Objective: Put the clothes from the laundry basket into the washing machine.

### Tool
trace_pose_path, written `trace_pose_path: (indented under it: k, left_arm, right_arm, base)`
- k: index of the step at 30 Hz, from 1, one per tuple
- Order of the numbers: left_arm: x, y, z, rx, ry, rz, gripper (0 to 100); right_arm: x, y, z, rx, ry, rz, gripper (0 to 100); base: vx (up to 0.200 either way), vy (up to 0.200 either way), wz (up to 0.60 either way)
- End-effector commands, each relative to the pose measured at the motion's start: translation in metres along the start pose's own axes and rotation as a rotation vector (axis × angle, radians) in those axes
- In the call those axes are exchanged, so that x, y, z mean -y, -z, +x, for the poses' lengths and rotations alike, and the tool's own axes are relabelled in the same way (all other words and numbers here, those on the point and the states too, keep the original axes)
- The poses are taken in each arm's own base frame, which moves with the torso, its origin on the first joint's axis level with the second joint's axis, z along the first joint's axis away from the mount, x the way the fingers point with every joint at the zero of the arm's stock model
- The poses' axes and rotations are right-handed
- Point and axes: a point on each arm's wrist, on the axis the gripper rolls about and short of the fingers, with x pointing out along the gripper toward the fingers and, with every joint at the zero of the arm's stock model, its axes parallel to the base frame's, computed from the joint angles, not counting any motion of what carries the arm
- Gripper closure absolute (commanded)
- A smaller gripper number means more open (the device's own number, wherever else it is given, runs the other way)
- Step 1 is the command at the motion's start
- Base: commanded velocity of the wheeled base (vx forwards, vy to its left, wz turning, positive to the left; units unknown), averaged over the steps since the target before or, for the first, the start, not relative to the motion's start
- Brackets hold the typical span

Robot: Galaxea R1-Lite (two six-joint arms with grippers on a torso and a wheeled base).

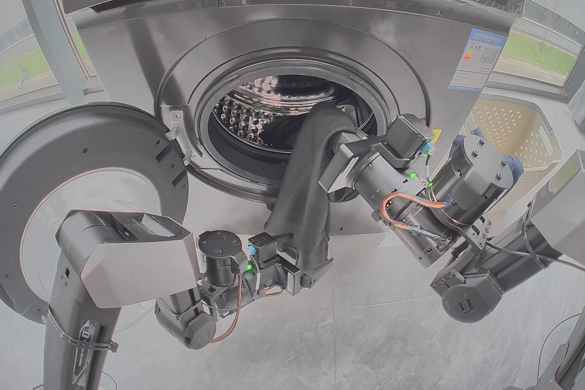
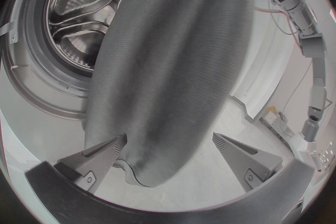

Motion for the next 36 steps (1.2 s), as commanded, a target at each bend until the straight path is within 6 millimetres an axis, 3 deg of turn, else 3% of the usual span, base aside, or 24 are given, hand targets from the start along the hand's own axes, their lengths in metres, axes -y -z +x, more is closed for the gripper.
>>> trace_pose_path:
  k: [1, 3, 4, 9, 14, 17, 20, 21, 22, 24, 25, 26, 29, 32, 36]
  left_arm:
    - [-0.011, 0.017, 0.019, 0.011, -0.064, 0.003, 0]
    - [-0.013, 0.020, 0.022, 0.016, -0.080, 0.002, 0]
    - [-0.014, 0.020, 0.023, 0.021, -0.084, 0.003, 100]
    - [-0.016, 0.017, 0.023, 0.028, -0.096, 0.004, 100]
    - [-0.018, -0.013, 0.006, 0.073, -0.145, 0.009, 100]
    - [-0.017, -0.037, -0.018, 0.091, -0.159, 0.010, 100]
    - [-0.008, -0.065, -0.056, 0.106, -0.164, 0.011, 100]
    - [-0.008, -0.067, -0.057, 0.109, -0.162, 0.012, 100]
    - [-0.001, -0.081, -0.082, 0.122, -0.162, 0.018, 100]
    - [0.007, -0.092, -0.105, 0.134, -0.155, 0.020, 100]
    - [0.007, -0.092, -0.105, 0.134, -0.155, 0.020, 100]
    - [0.015, -0.100, -0.126, 0.149, -0.148, 0.024, 100]
    - [0.025, -0.112, -0.153, 0.184, -0.140, 0.035, 100]
    - [0.029, -0.122, -0.170, 0.227, -0.139, 0.044, 100]
    - [0.020, -0.133, -0.181, 0.279, -0.170, 0.047, 100]
  right_arm:
    - [-0.002, 0.003, 0.000, -0.003, -0.006, 0.003, 100]
    - [-0.002, 0.002, 0.000, -0.002, -0.007, 0.003, 100]
    - [-0.002, 0.002, 0.000, -0.002, -0.007, 0.003, 100]
    - [-0.001, 0.001, -0.001, -0.001, -0.004, 0.002, 100]
    - [0.009, -0.004, -0.001, 0.013, 0.024, -0.005, 100]
    - [0.016, -0.009, -0.005, 0.018, 0.062, -0.013, 100]
    - [0.024, -0.008, -0.016, -0.022, 0.086, -0.026, 100]
    - [0.024, -0.007, -0.017, -0.025, 0.087, -0.026, 100]
    - [0.027, -0.004, -0.027, -0.061, 0.092, -0.033, 100]
    - [0.028, -0.001, -0.037, -0.100, 0.094, -0.041, 100]
    - [0.028, -0.001, -0.037, -0.100, 0.094, -0.041, 100]
    - [0.028, -0.002, -0.044, -0.121, 0.095, -0.043, 100]
    - [0.028, -0.006, -0.051, -0.129, 0.093, -0.045, 100]
    - [0.027, -0.012, -0.058, -0.131, 0.091, -0.047, 100]
    - [0.032, -0.018, -0.065, -0.128, 0.108, -0.061, 100]
  base:
    - [0.000, 0.000, 0.00]
    - [0.000, 0.000, 0.00]
    - [0.000, 0.000, 0.00]
    - [0.000, 0.000, 0.00]
    - [0.000, 0.000, 0.00]
    - [0.000, 0.000, 0.00]
    - [0.000, 0.000, 0.00]
    - [0.000, 0.000, 0.00]
    - [0.000, 0.000, 0.00]
    - [0.000, 0.000, 0.00]
    - [0.000, 0.000, 0.00]
    - [0.000, 0.000, 0.00]
    - [0.000, 0.000, 0.00]
    - [0.000, 0.000, 0.00]
    - [0.000, 0.000, 0.00]
